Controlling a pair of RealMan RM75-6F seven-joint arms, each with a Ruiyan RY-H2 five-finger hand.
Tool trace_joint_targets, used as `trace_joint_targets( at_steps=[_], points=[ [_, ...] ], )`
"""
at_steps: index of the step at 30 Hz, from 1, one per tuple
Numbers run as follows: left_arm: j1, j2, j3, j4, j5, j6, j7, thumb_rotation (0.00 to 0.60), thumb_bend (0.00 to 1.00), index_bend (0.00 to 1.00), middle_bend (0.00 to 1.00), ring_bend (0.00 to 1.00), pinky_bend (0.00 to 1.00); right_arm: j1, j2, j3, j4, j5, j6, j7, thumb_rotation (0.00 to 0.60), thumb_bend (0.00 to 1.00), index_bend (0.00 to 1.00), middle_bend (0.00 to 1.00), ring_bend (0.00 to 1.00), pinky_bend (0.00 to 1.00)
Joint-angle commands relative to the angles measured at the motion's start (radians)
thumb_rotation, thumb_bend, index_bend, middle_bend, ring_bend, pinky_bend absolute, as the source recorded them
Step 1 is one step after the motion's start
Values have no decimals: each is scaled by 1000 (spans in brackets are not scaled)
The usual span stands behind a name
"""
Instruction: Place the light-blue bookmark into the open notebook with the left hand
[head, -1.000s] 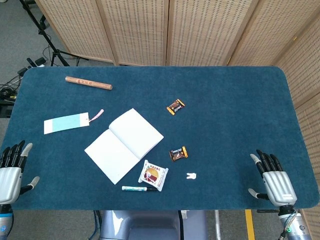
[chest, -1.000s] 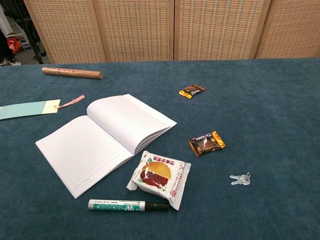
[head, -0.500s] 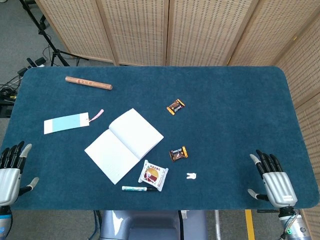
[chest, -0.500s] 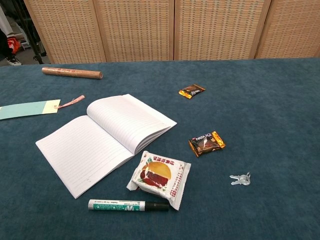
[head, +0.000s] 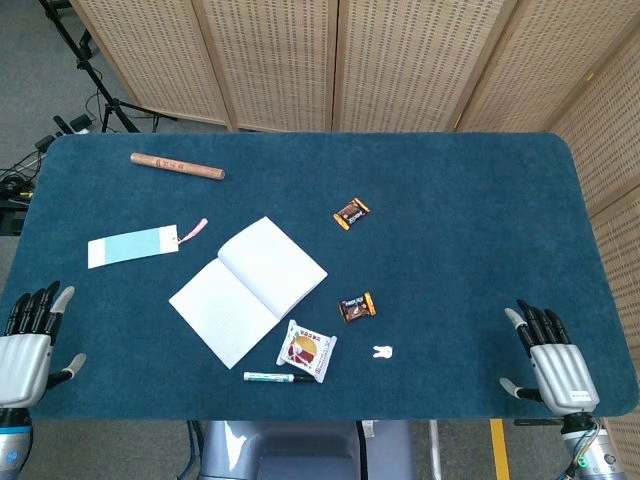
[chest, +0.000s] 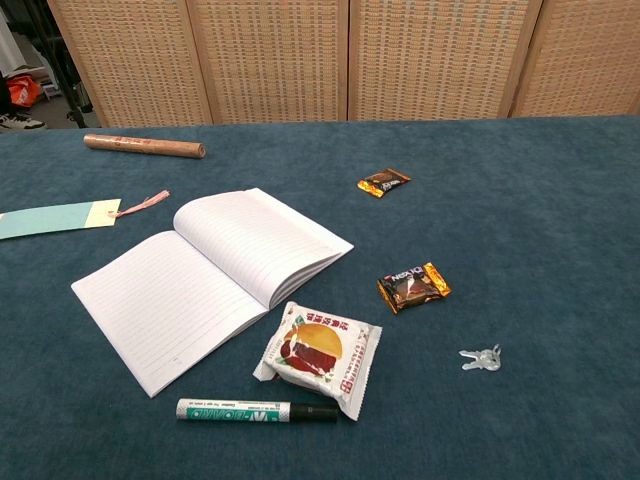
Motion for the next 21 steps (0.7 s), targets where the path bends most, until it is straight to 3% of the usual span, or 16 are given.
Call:
trace_joint_targets(
  at_steps=[1,10,21],
  points=[
    [-4,6,-4,-7,-8,-7,-10,600,191,0,0,0,0,1,0,-1,0,-2,-2,0,600,156,0,0,0,0],
    [-59,76,-45,-76,-45,-78,-26,600,190,0,0,0,0,5,-1,-2,-4,-4,-8,0,600,156,0,0,0,0],
    [-174,173,-147,-200,-204,-222,57,600,190,7,0,0,0,6,5,-2,2,-7,-9,24,600,156,0,0,0,0]
  ],
)
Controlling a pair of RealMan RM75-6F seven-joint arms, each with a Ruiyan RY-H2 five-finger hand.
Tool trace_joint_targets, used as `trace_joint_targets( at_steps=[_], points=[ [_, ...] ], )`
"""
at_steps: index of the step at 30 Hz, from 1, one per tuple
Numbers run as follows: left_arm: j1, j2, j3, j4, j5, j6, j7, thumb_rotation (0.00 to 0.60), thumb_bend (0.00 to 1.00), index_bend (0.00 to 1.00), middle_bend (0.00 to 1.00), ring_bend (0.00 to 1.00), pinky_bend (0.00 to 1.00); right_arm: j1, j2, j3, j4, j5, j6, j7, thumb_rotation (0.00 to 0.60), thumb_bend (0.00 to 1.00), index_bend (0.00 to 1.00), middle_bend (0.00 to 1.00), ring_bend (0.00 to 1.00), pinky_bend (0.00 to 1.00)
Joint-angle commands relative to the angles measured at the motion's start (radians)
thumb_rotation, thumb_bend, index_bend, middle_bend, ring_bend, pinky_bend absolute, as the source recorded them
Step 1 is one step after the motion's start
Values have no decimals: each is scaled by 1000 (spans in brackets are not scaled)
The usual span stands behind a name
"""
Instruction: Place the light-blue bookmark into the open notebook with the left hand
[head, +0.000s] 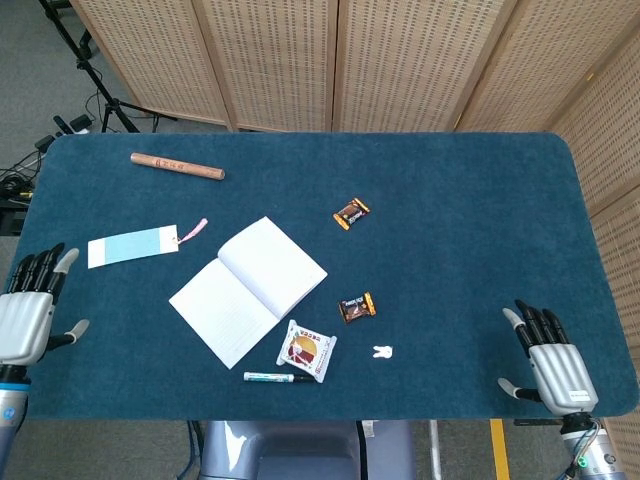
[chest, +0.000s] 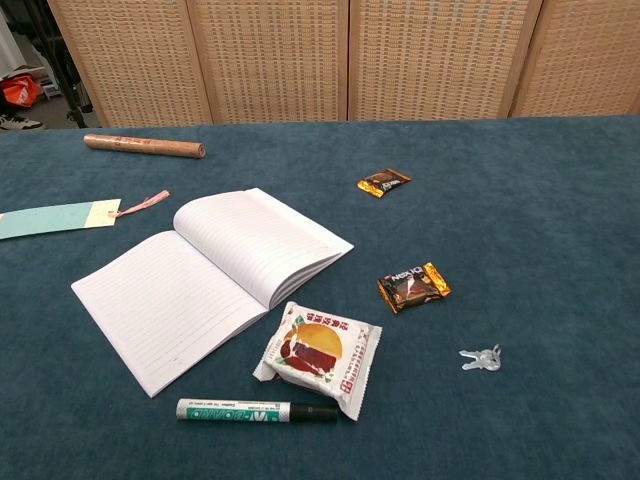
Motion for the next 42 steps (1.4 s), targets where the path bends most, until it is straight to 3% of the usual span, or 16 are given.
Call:
trace_joint_targets(
  at_steps=[1,6,14,19,29,42],
  points=[
    [-43,27,-30,-38,-58,-61,12,600,190,14,0,0,0,1,1,0,1,1,-3,3,600,156,0,0,0,0],
    [-108,42,-66,-49,-150,-156,12,600,197,71,0,0,0,1,3,2,3,2,0,11,600,156,0,0,0,0],
    [-234,42,-117,9,-369,-341,37,600,208,180,0,0,0,3,3,1,6,1,-4,19,600,156,0,0,0,0],
    [-303,33,-132,54,-487,-404,73,600,214,252,0,0,0,6,3,2,9,4,-10,21,600,156,0,0,0,0],
    [-446,-17,-102,195,-704,-530,176,600,217,285,0,0,0,12,-1,7,17,18,-22,28,600,156,0,0,0,0],
    [-569,-152,-41,413,-894,-590,254,600,210,317,0,0,0,21,-10,16,28,44,-43,23,600,156,0,0,0,0]
  ],
)
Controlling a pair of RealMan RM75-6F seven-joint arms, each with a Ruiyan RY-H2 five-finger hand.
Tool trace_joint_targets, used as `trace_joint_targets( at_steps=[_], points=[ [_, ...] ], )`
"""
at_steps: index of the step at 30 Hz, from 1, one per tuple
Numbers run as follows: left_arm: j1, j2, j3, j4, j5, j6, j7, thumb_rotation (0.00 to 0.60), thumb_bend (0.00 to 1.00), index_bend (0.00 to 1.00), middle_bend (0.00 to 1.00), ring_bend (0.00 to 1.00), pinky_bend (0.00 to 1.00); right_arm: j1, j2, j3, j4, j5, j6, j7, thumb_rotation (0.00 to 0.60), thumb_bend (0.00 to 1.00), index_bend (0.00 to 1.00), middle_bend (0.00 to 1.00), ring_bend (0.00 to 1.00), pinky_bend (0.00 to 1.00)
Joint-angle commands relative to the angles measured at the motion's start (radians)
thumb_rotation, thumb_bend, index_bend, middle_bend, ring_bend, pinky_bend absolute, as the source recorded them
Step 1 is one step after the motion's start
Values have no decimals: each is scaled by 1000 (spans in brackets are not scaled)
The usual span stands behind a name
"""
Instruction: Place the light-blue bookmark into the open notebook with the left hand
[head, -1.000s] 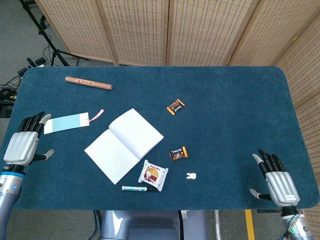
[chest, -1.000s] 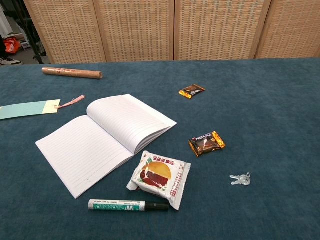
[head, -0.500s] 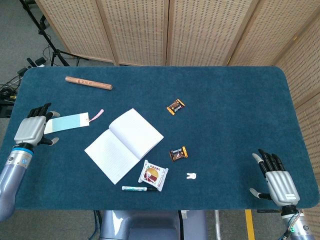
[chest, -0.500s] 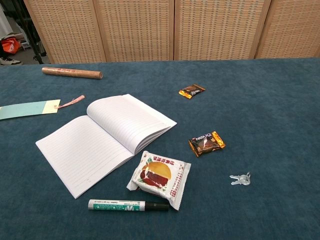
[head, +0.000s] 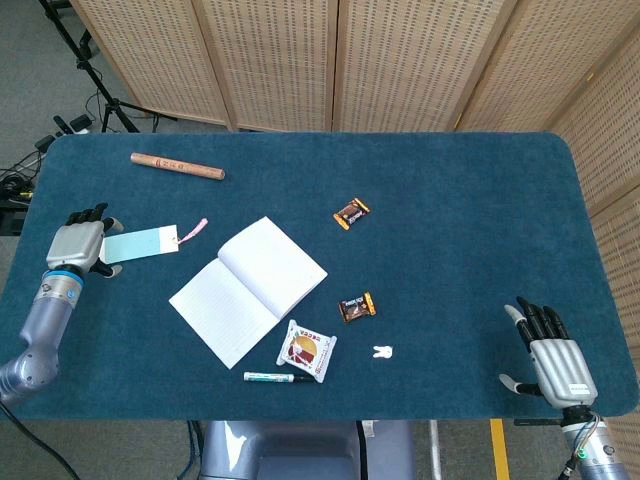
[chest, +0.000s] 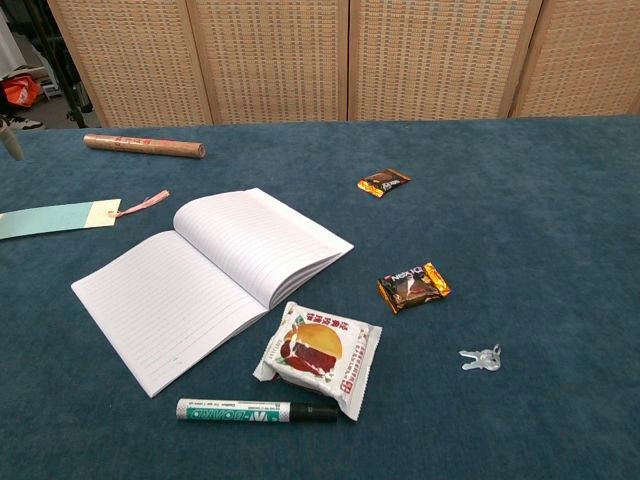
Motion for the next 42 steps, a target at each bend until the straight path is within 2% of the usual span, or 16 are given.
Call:
trace_joint_targets(
  at_steps=[1,7,21,26,31,42],
  points=[
    [-28,-45,14,64,-38,-19,3,600,210,318,0,0,0,1,0,2,1,5,-2,2,600,156,0,0,0,0],
    [-52,-76,35,128,-88,-32,13,600,211,319,0,0,0,4,0,4,5,11,-8,7,600,156,0,0,0,0],
    [-71,-66,47,124,-127,-45,-14,600,186,328,0,0,0,9,-7,-1,-1,8,-14,-14,600,156,0,0,0,0],
    [-92,-92,65,159,-151,-47,8,600,181,328,0,0,0,12,-10,0,2,13,-20,-18,600,156,0,0,0,0],
    [-108,-118,70,196,-174,-54,12,600,120,328,0,0,0,14,-12,4,6,21,-23,-13,600,156,0,0,0,0],
    [-130,-156,97,275,-197,-62,41,600,117,328,0,0,0,17,-16,9,21,26,-24,2,600,156,0,0,0,0]
  ],
)
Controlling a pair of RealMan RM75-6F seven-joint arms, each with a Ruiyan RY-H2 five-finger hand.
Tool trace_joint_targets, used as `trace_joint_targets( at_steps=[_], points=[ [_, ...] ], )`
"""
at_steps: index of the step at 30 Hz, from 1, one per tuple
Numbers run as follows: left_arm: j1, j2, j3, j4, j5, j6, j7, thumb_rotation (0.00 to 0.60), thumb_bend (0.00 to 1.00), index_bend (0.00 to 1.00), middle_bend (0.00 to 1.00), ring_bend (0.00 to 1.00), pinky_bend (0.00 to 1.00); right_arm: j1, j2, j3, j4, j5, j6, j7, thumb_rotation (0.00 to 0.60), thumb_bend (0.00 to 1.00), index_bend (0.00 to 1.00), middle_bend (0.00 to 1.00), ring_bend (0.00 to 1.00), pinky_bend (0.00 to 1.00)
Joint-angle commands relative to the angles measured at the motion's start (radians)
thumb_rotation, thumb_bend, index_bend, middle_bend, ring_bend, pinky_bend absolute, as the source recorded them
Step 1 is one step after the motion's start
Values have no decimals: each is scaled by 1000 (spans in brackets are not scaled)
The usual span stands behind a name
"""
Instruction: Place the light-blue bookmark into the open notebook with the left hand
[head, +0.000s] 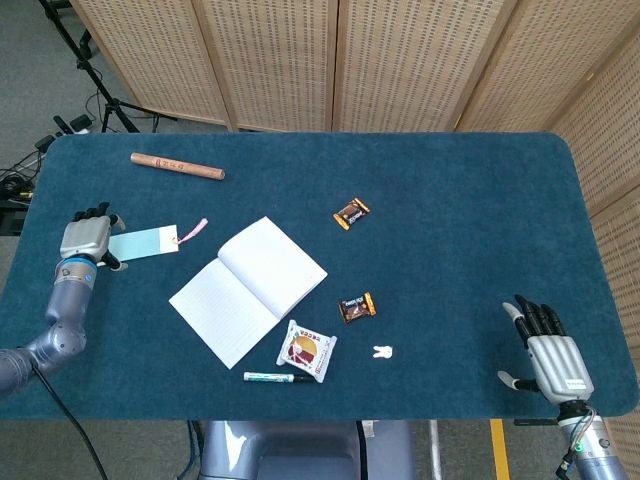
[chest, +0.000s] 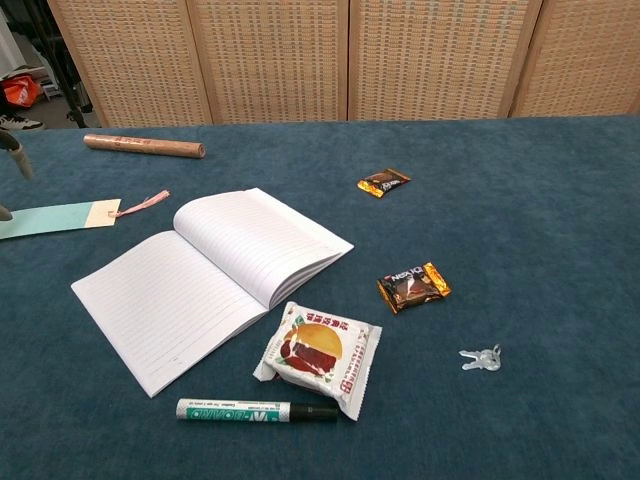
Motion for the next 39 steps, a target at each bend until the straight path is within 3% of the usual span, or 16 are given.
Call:
trace_joint_targets(
  at_steps=[1,15,24,39],
  points=[
    [-3,-6,7,18,-9,0,7,600,117,328,0,0,0,1,-1,0,1,-1,-1,1,600,156,0,0,0,0],
    [-6,-68,29,138,4,-33,22,600,117,328,0,0,0,5,-9,0,5,6,-6,-12,600,156,0,0,0,0],
    [-10,-149,44,265,71,-67,27,600,119,328,0,0,0,9,-17,6,14,26,-16,-22,600,156,0,0,0,0],
    [-4,-259,19,472,145,-173,-6,600,125,328,0,0,0,20,-33,12,20,56,-38,-55,600,156,0,0,0,0]
  ],
)
